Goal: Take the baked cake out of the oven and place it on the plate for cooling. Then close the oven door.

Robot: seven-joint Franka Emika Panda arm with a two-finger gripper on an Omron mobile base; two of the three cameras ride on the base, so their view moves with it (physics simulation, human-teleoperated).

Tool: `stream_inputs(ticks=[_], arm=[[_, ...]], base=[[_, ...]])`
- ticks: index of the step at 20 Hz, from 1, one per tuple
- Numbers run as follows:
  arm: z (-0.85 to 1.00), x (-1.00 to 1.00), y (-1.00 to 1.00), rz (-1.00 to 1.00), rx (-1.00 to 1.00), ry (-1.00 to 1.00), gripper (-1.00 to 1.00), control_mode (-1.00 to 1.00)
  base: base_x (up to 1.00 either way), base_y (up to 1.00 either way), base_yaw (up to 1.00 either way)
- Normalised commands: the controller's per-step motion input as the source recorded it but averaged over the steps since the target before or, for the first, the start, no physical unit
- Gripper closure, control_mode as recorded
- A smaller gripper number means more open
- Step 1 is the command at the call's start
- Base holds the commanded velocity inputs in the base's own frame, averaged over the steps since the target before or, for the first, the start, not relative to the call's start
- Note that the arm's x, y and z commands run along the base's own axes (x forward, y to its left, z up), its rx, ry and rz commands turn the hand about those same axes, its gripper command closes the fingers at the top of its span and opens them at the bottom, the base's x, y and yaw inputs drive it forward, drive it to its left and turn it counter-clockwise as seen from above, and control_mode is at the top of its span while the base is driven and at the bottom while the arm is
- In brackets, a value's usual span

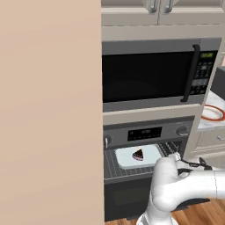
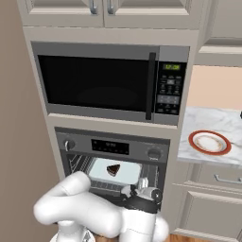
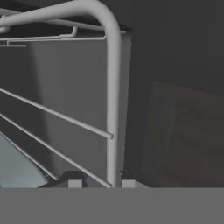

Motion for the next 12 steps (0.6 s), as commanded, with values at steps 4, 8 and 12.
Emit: stream_inputs(ticks=[4, 8, 12], arm=[[-0.15, -0.48, -0.27, 0.0, 0.0, 0.19, 1.0, -1.0], [-0.17, -0.43, -0.22, 0.0, 0.0, 0.21, 1.0, -1.0], [-0.18, -0.42, -0.2, 0.0, 0.0, 0.21, 1.0, -1.0]], base=[[0.0, 0.0, 0.0], [0.0, 0.0, 0.0], [0.0, 0.0, 0.0]])
